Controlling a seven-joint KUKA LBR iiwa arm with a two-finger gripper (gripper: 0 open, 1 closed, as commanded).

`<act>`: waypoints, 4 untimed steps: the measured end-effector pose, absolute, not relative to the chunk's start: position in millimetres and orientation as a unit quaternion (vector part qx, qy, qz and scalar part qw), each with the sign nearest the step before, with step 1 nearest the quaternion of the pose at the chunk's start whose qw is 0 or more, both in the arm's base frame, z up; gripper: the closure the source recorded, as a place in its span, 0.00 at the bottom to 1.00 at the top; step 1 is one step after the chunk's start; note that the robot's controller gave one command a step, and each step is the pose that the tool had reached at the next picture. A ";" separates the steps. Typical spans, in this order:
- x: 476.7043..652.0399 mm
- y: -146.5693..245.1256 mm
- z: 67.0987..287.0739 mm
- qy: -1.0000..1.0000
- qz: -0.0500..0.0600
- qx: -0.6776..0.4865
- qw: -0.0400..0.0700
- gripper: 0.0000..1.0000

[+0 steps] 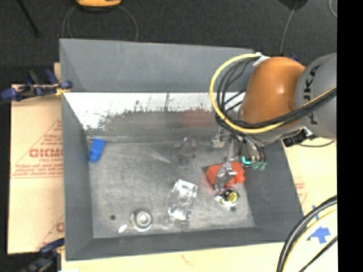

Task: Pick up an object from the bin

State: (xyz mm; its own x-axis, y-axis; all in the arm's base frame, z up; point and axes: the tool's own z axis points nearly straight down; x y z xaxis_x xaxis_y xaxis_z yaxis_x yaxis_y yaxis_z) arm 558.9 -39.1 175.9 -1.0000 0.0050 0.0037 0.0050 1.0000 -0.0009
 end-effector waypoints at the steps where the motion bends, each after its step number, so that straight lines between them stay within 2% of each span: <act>1: 577.1 -111.3 130.0 -0.998 0.002 0.060 -0.001 0.00; 2: 595.3 -126.4 99.9 -0.992 0.001 0.128 -0.003 0.00; 3: 592.9 -122.4 100.7 -0.990 0.001 0.139 -0.001 0.00; 4: 592.5 -123.9 74.6 -0.980 0.003 0.197 -0.006 0.00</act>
Offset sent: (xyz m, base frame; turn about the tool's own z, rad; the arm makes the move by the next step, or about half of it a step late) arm 0.0184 -0.0673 -0.0445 -0.1302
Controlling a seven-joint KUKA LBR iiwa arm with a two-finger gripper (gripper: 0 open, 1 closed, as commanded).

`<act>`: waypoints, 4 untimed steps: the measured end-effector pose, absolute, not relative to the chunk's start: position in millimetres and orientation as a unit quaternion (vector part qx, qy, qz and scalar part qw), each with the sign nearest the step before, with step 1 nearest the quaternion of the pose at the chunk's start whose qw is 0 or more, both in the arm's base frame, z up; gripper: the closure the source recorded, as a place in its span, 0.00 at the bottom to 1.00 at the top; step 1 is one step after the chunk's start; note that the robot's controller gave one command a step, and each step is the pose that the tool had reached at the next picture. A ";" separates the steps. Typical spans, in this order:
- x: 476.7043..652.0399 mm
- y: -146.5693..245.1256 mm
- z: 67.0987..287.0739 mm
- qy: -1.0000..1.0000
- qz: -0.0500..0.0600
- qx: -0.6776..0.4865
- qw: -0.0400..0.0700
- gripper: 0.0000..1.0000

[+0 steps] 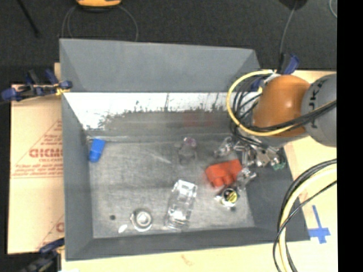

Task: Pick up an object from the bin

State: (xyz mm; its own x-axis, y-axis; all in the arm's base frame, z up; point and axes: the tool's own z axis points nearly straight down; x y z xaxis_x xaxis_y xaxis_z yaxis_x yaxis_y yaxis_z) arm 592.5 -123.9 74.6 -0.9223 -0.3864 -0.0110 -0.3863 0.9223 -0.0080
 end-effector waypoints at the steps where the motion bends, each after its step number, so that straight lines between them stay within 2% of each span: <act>1: 595.3 -125.2 77.3 0.981 -0.002 -0.195 0.005 0.00; 2: 596.4 -125.1 78.6 0.981 -0.002 -0.195 0.007 1.00; 3: 598.4 -126.4 107.6 0.981 -0.002 -0.192 0.004 1.00; 4: 600.3 -127.5 125.1 0.982 -0.002 -0.190 0.004 1.00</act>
Offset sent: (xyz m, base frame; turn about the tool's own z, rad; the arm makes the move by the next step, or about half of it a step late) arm 0.0000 0.0000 0.0000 0.0000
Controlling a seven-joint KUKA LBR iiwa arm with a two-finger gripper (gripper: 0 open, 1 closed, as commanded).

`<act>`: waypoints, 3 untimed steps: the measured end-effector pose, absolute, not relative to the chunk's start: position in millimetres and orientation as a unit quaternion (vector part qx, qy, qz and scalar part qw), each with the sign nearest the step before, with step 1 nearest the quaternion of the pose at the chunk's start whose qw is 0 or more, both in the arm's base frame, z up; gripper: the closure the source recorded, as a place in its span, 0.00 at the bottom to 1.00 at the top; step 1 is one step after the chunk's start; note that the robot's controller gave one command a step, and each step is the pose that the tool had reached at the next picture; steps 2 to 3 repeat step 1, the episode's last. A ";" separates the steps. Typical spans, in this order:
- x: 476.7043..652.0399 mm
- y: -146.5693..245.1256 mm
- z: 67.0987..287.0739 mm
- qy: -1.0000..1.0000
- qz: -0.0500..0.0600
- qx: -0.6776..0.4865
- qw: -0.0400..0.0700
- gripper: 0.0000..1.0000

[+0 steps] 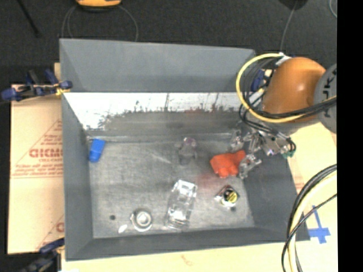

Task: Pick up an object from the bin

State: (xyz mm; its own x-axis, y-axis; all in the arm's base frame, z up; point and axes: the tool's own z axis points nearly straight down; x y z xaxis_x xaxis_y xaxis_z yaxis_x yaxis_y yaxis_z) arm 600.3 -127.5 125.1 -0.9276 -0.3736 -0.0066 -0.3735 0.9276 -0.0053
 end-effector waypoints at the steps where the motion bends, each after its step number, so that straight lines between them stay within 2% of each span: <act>1: 601.8 -128.2 131.0 0.982 -0.002 -0.188 0.004 1.00; 3: 601.8 -128.2 131.0 0.982 -0.002 -0.188 0.004 1.00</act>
Offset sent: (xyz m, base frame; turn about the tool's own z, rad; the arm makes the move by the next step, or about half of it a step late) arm 0.0000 0.0000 0.0048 0.0000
